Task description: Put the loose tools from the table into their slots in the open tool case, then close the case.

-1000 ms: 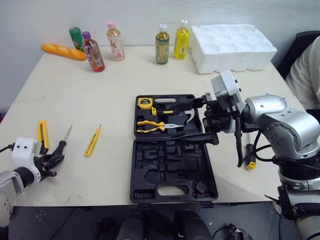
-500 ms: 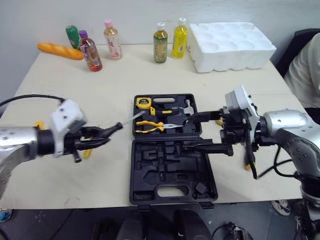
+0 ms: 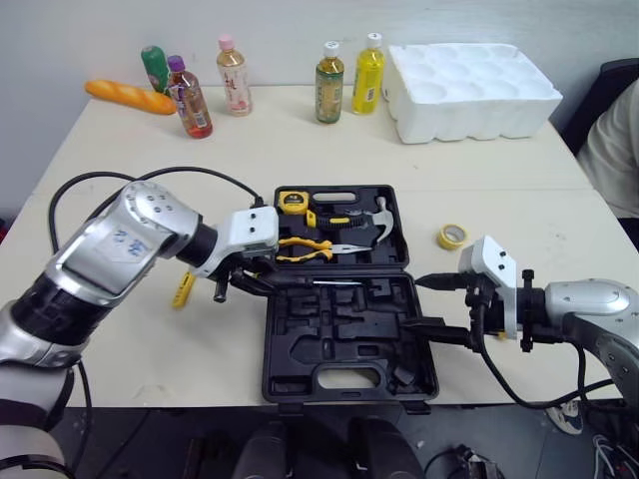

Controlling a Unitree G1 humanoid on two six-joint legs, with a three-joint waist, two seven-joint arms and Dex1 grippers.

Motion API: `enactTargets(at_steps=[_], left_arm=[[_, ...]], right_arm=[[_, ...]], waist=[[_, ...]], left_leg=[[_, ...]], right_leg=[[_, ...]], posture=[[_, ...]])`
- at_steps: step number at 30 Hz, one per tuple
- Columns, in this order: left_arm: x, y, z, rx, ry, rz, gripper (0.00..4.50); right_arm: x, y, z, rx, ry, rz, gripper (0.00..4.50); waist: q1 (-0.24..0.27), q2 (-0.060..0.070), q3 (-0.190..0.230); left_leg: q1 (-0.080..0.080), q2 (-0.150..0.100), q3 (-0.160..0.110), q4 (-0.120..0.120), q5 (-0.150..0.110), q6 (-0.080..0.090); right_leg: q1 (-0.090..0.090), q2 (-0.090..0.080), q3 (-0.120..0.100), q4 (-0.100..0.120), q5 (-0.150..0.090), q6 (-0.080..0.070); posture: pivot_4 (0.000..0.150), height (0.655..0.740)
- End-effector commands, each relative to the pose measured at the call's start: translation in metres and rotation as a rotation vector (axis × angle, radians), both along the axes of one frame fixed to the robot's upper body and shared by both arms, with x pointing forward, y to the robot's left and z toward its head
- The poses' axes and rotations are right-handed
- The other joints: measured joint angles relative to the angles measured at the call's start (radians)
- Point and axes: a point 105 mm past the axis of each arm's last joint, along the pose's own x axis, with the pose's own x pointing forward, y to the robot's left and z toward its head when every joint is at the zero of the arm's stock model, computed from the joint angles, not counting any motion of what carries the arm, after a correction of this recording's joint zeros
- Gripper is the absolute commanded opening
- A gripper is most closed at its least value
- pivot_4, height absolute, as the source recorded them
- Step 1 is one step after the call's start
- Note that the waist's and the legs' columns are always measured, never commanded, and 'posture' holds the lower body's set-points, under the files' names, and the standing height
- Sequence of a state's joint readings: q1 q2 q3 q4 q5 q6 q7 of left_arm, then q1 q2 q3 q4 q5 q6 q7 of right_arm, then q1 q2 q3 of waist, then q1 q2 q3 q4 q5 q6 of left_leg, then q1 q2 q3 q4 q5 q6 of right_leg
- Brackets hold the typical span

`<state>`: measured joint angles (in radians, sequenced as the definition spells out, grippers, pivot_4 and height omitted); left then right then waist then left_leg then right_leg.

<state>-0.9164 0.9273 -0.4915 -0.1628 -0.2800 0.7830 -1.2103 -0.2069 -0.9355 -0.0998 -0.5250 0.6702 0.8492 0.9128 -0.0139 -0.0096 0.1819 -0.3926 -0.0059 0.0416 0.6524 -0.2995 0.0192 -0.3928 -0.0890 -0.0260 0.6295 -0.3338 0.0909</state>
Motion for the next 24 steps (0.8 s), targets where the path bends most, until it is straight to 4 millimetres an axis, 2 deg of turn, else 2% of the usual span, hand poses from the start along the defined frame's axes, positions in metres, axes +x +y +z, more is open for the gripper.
enactTargets(at_steps=[1,7,24], left_arm=[[0.007,-0.011,0.007,0.028,-0.052,-0.048,1.04],[0.011,-0.028,0.002,0.034,-0.042,-0.047,1.04],[0.020,-0.043,-0.012,0.047,-0.071,-0.057,1.04]], right_arm=[[-0.008,0.006,0.009,0.017,-0.054,0.013,4.50],[-0.013,0.006,0.004,0.015,-0.042,0.006,4.50],[-0.015,0.007,0.002,0.018,-0.037,0.001,4.50]], waist=[[0.010,0.000,0.000],[0.018,0.000,0.000],[0.021,0.000,0.000]], left_leg=[[0.000,0.000,0.000,0.000,0.000,0.000],[-0.003,0.000,-0.001,0.004,-0.001,0.001],[-0.006,0.000,-0.002,0.012,-0.002,0.004]], right_leg=[[0.000,0.000,0.000,0.000,0.000,0.000],[0.000,0.000,0.000,0.000,0.001,0.001],[-0.001,0.000,-0.001,0.004,0.001,0.002]], posture=[[0.150,0.7400],[0.150,0.7400],[0.150,0.7400]])
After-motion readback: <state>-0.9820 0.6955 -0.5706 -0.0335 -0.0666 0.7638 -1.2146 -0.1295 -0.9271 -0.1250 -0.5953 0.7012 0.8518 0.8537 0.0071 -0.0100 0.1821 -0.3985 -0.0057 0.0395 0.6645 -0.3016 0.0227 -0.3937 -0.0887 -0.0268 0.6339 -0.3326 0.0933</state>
